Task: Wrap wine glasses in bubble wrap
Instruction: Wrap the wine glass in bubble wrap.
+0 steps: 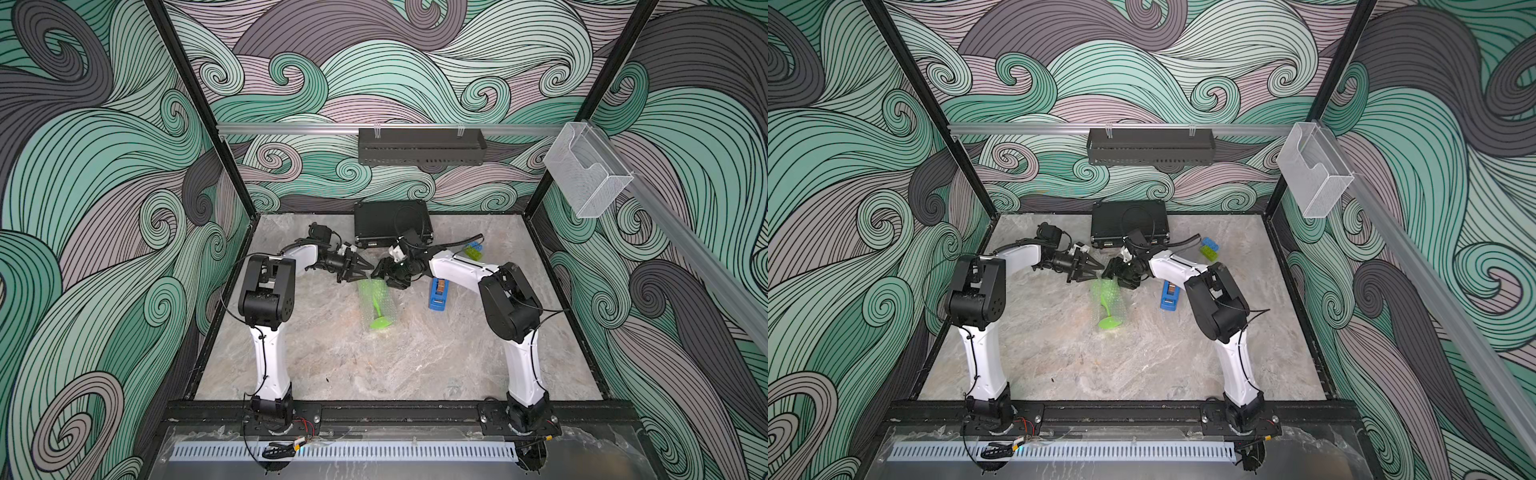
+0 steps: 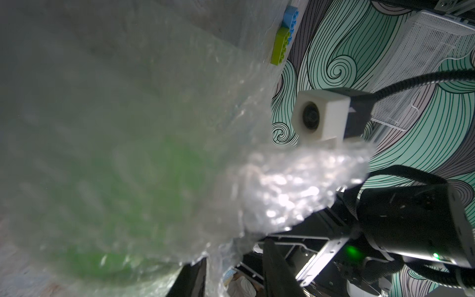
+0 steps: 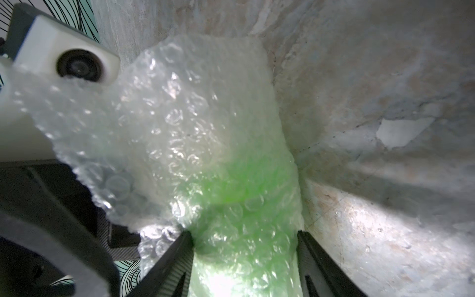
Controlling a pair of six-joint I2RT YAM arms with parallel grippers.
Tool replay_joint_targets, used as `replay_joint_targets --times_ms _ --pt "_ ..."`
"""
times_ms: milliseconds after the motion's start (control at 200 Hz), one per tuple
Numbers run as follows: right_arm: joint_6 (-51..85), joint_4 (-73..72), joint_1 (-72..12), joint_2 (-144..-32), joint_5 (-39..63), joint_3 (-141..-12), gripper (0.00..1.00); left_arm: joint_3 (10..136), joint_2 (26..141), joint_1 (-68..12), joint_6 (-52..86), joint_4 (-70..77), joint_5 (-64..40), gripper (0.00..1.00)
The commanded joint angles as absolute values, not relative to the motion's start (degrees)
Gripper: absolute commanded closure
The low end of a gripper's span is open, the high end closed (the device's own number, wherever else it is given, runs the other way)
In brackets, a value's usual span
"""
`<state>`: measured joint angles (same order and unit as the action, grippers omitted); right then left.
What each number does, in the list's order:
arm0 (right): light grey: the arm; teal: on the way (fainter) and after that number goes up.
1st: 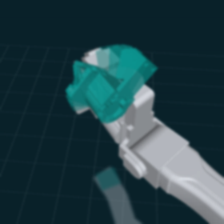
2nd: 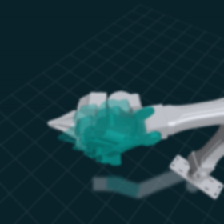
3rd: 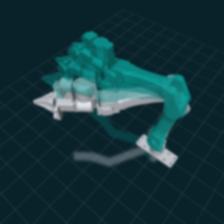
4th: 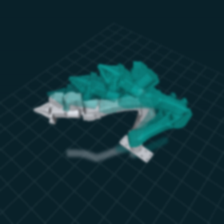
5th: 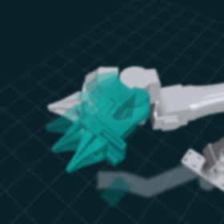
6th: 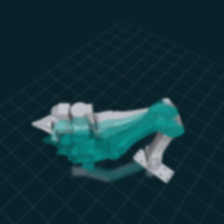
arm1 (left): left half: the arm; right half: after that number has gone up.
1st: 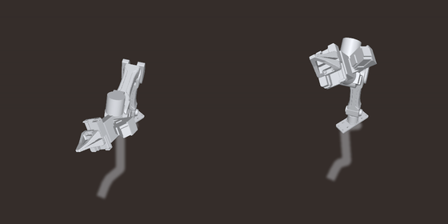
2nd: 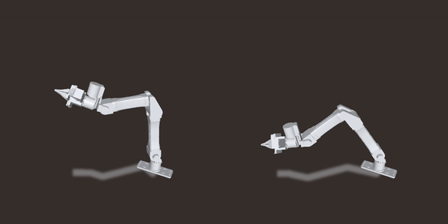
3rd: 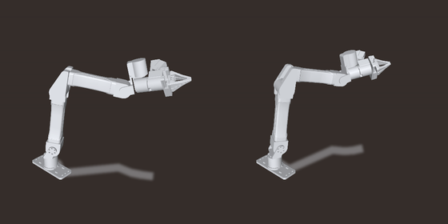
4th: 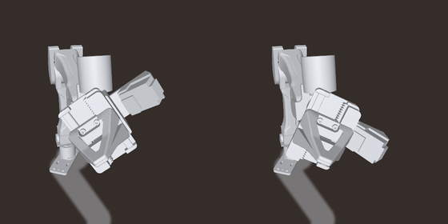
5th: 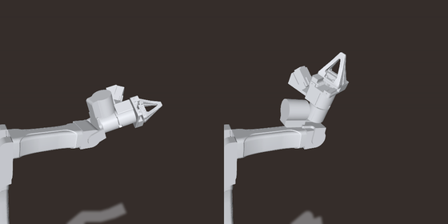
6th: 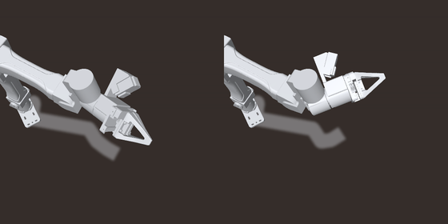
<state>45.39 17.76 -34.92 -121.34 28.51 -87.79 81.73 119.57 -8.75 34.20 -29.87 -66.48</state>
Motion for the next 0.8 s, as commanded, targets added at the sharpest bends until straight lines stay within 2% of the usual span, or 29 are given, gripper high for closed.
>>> replay_joint_targets --times_ms 0,300,425,535,796 --pt "45.3 21.6 -37.0 -121.5 30.8 -85.4 0.34 83.1 120.7 -10.6 33.5 -29.9 -66.3 0.62" --pt "46.1 20.8 -36.7 -121.6 31.7 -85.4 0.34 82.1 116.9 -10.6 35.7 -27.9 -68.1 0.61" --pt "46.5 20.8 -36.7 -121.8 32.1 -85.6 0.35 81.5 116.8 -10.6 37.1 -26.3 -68.6 0.66" --pt "46.4 20.8 -36.7 -121.7 32.3 -85.5 0.35 81.7 118.1 -10.6 36.9 -26.2 -68.2 0.75" --pt "46.1 20.8 -36.4 -120.8 32.6 -84.8 0.36 84.3 123.5 -10.7 29.5 -33.9 -63.3 0.72"
